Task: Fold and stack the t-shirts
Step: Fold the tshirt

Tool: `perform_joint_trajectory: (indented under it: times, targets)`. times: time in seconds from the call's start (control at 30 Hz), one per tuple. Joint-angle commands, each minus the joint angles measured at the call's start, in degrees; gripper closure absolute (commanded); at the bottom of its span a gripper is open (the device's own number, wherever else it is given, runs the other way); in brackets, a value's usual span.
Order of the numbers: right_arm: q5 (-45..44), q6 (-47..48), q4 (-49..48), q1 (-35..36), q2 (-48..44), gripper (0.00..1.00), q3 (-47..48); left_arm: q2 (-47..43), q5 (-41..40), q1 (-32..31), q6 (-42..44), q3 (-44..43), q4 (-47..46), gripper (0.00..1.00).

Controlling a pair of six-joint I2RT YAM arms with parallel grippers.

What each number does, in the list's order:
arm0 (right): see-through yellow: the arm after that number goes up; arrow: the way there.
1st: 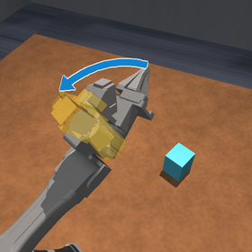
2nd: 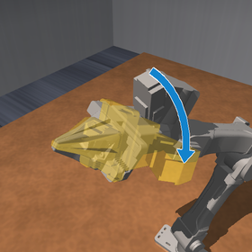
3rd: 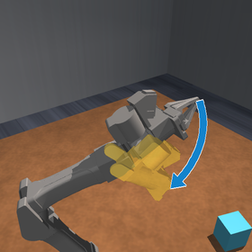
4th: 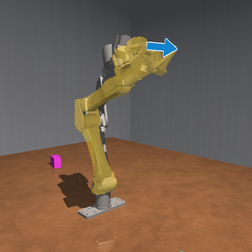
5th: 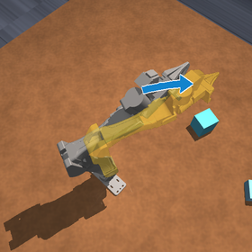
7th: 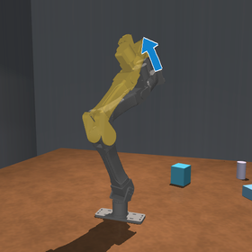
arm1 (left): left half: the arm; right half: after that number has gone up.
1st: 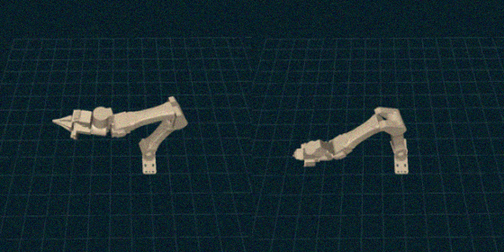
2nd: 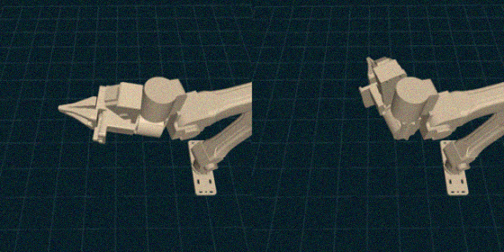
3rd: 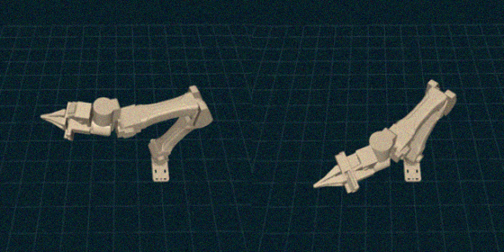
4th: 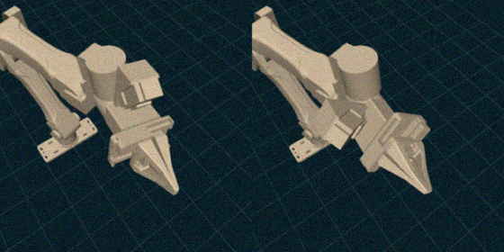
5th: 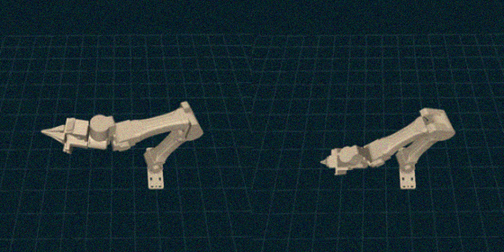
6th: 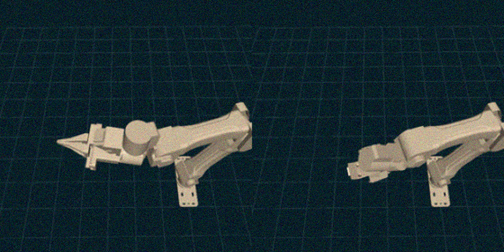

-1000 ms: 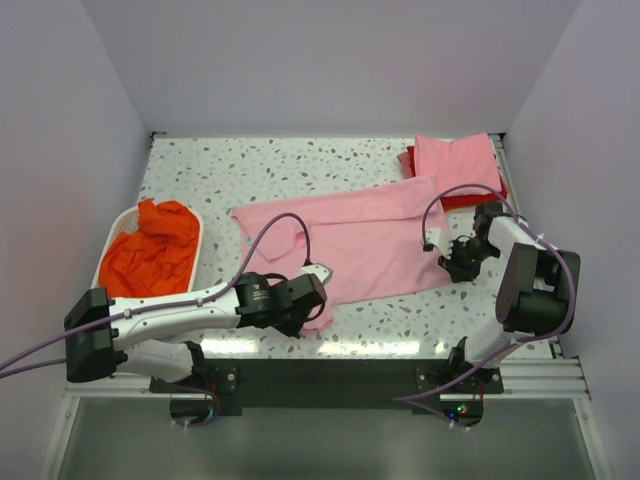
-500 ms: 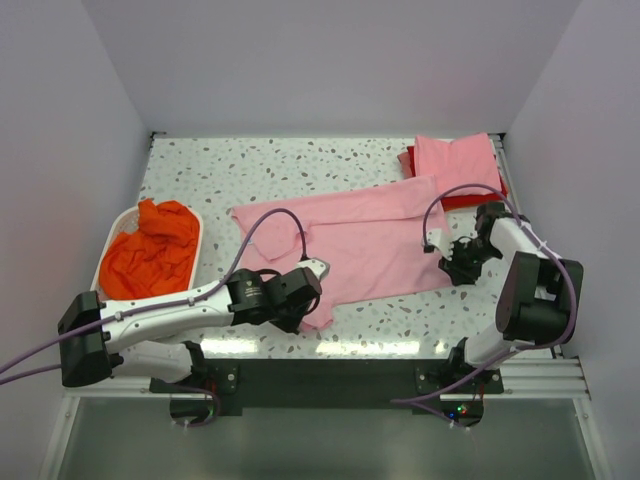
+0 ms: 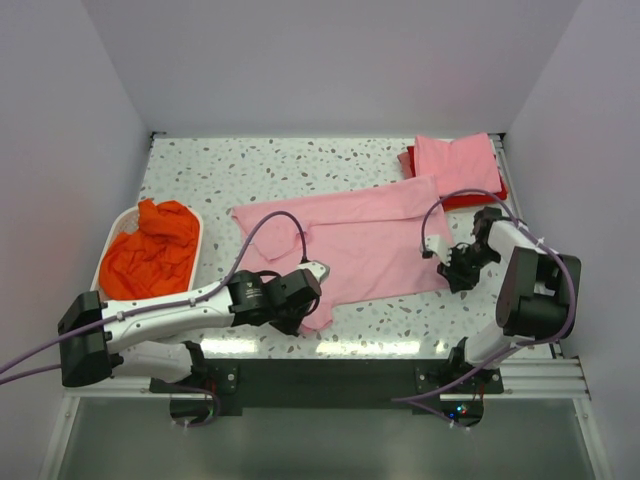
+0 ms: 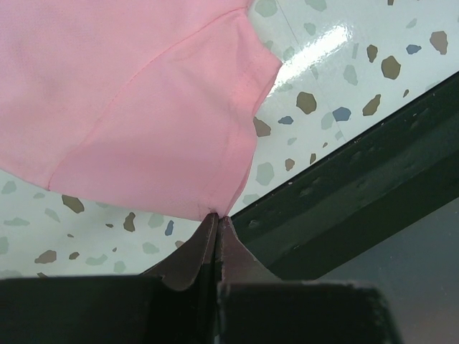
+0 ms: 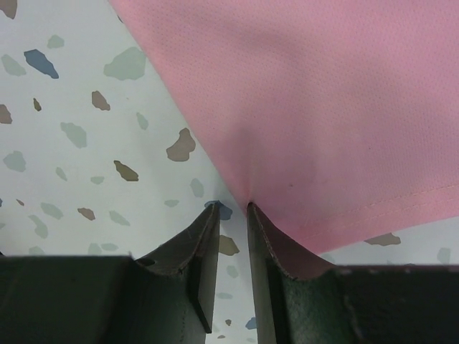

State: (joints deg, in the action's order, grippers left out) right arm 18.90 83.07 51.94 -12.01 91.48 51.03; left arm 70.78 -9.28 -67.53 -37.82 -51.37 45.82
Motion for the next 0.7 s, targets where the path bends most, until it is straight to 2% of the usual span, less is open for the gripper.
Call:
perform_joint_trajectory:
  times: [0.0,0.07,0.17,0.23,0.27,0.67]
  targets:
    - [-1.67,-0.09,-4.65,0.06,4.14,0.73,-1.63,-0.73,0.23,0.20,1.17,0.22,-2.41,1.00]
    - [-1.67,-0.54,-5.97,-0.03,4.14,0.75,-1.81,-0.65,0.05,0.20,1.09,0.40,-2.49,1.00]
    - [-1.84,-2.03,-7.12,-0.03,3.79,0.84,-1.54,-0.65,-0.65,0.38,1.17,0.49,-2.14,1.00]
    - [-1.58,-2.73,-6.94,0.06,3.35,0.97,-1.28,-0.82,-1.18,0.64,1.35,0.49,-2.05,1.00]
    - [-1.41,-2.74,-5.99,-0.03,2.66,1.00,-0.93,-1.08,-1.62,0.90,1.44,0.31,-1.88,1.00]
    - [6.50,-5.72,3.52,-0.03,-2.36,1.00,8.56,-3.64,-6.54,7.05,5.48,-4.52,-1.09,1.00]
